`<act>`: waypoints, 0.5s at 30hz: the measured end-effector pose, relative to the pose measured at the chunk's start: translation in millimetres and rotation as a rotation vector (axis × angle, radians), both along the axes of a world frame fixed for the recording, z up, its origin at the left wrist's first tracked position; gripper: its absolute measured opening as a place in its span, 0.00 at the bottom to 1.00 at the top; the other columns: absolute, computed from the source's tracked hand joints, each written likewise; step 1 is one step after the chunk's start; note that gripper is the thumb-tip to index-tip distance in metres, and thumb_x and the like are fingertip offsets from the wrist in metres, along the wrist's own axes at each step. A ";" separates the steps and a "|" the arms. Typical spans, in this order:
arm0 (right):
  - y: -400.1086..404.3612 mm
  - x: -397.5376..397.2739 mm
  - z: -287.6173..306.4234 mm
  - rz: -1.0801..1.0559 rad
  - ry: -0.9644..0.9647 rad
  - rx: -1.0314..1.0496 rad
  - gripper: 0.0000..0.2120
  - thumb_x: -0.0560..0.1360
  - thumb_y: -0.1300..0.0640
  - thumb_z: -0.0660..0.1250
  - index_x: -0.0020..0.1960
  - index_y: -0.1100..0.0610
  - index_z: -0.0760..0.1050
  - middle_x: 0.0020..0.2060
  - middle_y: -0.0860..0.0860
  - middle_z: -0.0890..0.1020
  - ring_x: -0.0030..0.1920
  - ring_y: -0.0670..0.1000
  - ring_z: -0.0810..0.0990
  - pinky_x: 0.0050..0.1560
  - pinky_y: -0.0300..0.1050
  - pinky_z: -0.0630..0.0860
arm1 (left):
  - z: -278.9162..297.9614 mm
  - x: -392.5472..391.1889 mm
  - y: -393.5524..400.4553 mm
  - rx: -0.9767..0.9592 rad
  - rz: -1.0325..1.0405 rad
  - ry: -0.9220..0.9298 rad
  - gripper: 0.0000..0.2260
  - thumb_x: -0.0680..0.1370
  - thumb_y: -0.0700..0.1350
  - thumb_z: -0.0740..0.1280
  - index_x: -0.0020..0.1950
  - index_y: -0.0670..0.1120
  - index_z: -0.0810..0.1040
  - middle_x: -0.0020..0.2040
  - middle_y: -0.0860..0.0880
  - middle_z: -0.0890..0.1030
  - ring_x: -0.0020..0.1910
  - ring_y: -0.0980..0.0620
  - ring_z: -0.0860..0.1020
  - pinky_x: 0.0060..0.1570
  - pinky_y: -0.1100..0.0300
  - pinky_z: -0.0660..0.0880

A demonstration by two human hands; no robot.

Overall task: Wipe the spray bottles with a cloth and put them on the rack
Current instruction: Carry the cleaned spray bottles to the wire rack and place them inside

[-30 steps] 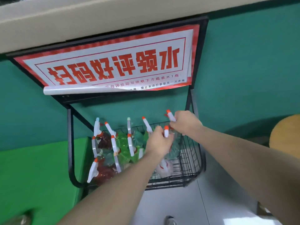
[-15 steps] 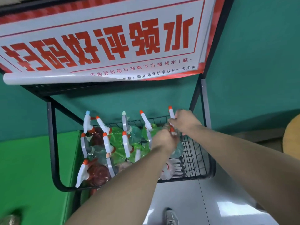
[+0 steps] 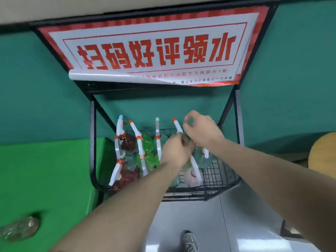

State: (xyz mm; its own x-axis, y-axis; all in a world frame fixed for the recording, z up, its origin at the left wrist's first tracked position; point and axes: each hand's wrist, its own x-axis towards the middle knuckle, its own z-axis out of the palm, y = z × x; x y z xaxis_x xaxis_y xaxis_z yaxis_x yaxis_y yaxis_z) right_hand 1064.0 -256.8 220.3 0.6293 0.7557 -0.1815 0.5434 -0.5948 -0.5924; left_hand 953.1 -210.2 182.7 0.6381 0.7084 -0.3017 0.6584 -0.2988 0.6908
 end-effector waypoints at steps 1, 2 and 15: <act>7.5 -18.8 4.9 0.030 -0.006 0.012 0.07 0.80 0.50 0.60 0.55 0.50 0.73 0.34 0.53 0.83 0.31 0.53 0.81 0.37 0.49 0.81 | 4.6 -20.1 4.2 0.011 0.026 -0.028 0.10 0.80 0.51 0.69 0.43 0.48 0.73 0.41 0.51 0.78 0.41 0.48 0.76 0.31 0.60 0.64; 16.7 -39.2 8.0 0.061 -0.013 0.021 0.07 0.80 0.50 0.60 0.55 0.50 0.74 0.35 0.53 0.83 0.31 0.53 0.81 0.38 0.49 0.80 | 8.7 -41.8 9.9 0.011 0.056 -0.046 0.10 0.79 0.51 0.69 0.43 0.48 0.72 0.40 0.51 0.78 0.40 0.48 0.75 0.32 0.59 0.64; 149.7 -400.4 -32.5 0.605 0.004 -0.131 0.13 0.78 0.50 0.64 0.61 0.49 0.75 0.46 0.52 0.86 0.44 0.54 0.84 0.52 0.47 0.79 | -37.2 -443.3 106.8 -0.051 0.574 0.034 0.07 0.78 0.48 0.70 0.43 0.49 0.74 0.43 0.45 0.84 0.47 0.42 0.81 0.45 0.53 0.73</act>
State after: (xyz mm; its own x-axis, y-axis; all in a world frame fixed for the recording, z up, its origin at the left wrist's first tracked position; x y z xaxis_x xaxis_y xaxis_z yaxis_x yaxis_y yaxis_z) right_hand 663.6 -107.0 187.8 0.0953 0.9497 -0.2982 0.8053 -0.2496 -0.5378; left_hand 509.8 -103.5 145.6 0.1456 0.9225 -0.3576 0.7272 0.1453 0.6709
